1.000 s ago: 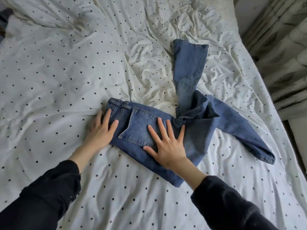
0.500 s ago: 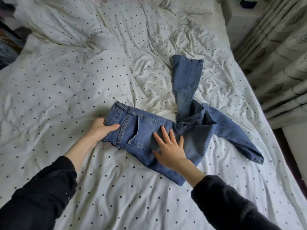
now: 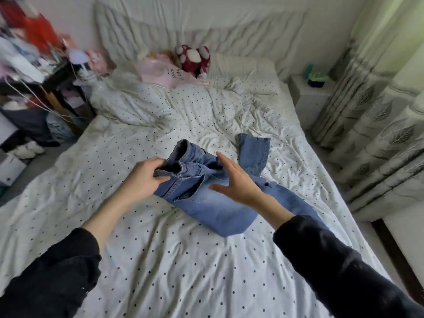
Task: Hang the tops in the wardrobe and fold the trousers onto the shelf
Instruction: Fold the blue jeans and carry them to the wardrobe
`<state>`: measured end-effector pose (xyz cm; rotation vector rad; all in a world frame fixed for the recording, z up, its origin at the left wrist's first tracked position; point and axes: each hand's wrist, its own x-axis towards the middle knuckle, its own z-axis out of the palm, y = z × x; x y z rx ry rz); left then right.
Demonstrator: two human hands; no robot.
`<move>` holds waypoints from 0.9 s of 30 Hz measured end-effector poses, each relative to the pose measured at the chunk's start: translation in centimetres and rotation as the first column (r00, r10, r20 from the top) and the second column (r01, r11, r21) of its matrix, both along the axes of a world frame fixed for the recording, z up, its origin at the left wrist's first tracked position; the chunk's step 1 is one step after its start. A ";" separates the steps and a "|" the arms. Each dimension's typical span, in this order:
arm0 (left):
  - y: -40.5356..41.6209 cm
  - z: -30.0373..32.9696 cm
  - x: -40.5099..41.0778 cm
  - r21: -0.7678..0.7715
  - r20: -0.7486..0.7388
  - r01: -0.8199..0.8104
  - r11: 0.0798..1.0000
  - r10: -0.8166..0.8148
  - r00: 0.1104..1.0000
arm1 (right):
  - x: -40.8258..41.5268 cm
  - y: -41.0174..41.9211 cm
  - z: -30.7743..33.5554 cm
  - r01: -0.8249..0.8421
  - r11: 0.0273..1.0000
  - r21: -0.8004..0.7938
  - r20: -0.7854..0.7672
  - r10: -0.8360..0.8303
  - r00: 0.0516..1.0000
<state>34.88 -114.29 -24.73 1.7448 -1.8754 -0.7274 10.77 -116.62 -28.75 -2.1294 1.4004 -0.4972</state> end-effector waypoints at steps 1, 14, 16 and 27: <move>0.1 2.1 0.1 -0.059 0.017 -0.001 0.998 0.002 1.000 | 0.4 -0.2 1.8 -0.004 1.000 -0.031 0.043 0.006 0.999; -1.4 28.0 -3.4 -0.627 0.311 0.049 0.778 0.192 0.931 | 0.6 -4.1 26.9 0.114 0.944 -0.309 0.365 0.007 0.931; -1.7 31.8 -4.1 -0.704 0.316 0.046 0.708 0.254 0.914 | -0.1 -4.3 31.2 0.145 0.930 -0.337 0.426 0.013 0.904; -0.8 43.4 -9.0 -0.674 0.569 0.380 0.633 0.116 0.814 | -3.4 -1.7 39.2 0.143 0.892 -0.429 0.549 0.132 0.825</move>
